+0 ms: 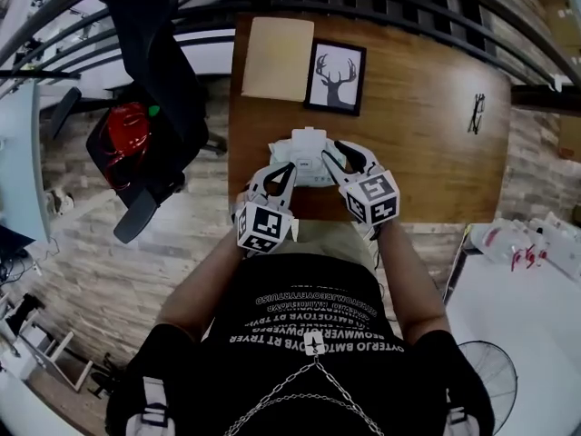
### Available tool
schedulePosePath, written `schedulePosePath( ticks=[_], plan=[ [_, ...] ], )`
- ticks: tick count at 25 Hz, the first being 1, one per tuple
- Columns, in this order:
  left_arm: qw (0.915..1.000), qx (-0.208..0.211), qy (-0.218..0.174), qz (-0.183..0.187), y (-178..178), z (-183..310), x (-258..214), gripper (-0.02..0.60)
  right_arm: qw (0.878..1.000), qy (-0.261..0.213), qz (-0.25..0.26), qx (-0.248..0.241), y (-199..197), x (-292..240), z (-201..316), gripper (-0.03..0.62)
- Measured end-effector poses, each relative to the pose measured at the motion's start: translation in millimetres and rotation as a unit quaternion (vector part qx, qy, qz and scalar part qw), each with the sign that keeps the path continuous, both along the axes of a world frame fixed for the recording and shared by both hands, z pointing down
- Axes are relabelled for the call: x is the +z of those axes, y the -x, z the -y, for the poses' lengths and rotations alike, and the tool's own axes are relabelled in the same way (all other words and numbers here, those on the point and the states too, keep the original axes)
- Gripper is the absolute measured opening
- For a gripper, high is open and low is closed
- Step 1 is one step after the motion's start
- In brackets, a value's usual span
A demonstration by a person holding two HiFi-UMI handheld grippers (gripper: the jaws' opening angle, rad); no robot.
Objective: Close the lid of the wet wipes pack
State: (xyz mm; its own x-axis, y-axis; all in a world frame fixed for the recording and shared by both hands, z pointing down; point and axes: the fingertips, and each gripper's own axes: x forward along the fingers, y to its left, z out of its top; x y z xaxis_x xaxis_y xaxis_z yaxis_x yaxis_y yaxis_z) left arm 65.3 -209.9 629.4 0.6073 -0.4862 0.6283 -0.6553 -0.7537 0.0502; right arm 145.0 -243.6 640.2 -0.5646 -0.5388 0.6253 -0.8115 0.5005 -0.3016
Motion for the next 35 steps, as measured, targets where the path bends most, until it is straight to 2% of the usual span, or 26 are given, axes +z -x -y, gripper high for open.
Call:
schedulePosePath(
  ticks=[3,8,16,20,28,35],
  plan=[
    [0.9998,0.001,0.018,0.001,-8,1,14,0.028,1.000,0.016,-0.003,-0.017,0,19,6,0.150],
    [0.9976,-0.001,0.068,0.004,-15,-3,47,0.028,0.998,0.044,-0.010,-0.046,1,48,13,0.177],
    [0.9928,-0.021,0.117,0.019,-16,-12,80,0.028,0.994,0.096,0.016,-0.043,0,79,22,0.228],
    [0.9920,-0.033,0.121,0.012,-18,-12,85,0.028,0.991,0.117,0.008,-0.062,2,95,18,0.246],
    [0.9920,-0.029,0.121,0.019,-23,-12,88,0.028,0.988,0.131,0.020,-0.077,9,105,16,0.252],
    [0.9900,-0.032,0.137,0.014,-24,-11,90,0.028,0.987,0.104,0.013,-0.120,20,95,10,0.244]
  ],
)
